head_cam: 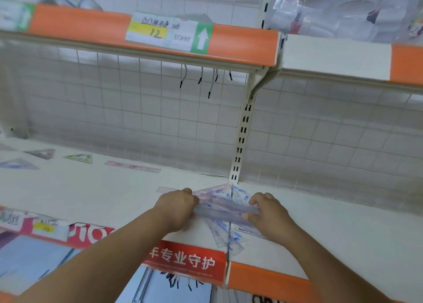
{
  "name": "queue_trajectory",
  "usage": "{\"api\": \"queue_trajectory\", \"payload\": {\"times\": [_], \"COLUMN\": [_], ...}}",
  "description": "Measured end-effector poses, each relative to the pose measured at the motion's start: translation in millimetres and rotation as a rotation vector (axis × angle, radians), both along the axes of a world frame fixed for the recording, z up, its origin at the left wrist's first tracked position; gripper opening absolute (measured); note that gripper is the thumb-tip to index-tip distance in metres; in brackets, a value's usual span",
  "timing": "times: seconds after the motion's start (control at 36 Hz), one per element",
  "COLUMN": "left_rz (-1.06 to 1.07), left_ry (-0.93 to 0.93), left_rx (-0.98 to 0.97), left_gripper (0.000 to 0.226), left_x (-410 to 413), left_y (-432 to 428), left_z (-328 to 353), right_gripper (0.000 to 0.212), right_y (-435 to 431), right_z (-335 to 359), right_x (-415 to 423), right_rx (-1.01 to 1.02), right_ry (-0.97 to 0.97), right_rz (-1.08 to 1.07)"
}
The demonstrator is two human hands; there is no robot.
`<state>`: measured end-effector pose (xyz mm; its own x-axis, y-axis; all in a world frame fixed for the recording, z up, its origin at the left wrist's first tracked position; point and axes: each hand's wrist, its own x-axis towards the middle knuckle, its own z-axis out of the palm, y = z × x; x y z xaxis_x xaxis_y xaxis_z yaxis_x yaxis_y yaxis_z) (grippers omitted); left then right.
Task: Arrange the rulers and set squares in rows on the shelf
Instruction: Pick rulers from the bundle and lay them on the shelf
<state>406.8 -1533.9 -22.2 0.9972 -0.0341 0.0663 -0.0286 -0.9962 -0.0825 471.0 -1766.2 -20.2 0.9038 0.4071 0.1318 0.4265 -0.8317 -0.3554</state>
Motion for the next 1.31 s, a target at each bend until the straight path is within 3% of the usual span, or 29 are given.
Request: {"api": "queue_trajectory", "payload": {"times": [0.42, 0.81, 1.31], "left_rz": [0.174, 0.342, 0.431], "left_ry": [-0.03, 0.0, -0.015], "left_rx": [-0.01, -0.012, -0.049], "left_gripper": [0.033, 0.033, 0.039], "left_x": [-61, -177, -265], "left_y": [91, 247, 391], "left_z": [8, 19, 32], "right_gripper": [0.036, 0.041, 0.037], "right_y": [105, 267, 419], "right_z": [4, 10, 6], "right_x": [-27, -110, -171], "right_rx": [-0.027, 0.005, 0.041], "right_ry": [-0.032, -0.001, 0.025], "right_rz": [0.142, 0.254, 0.255]}}
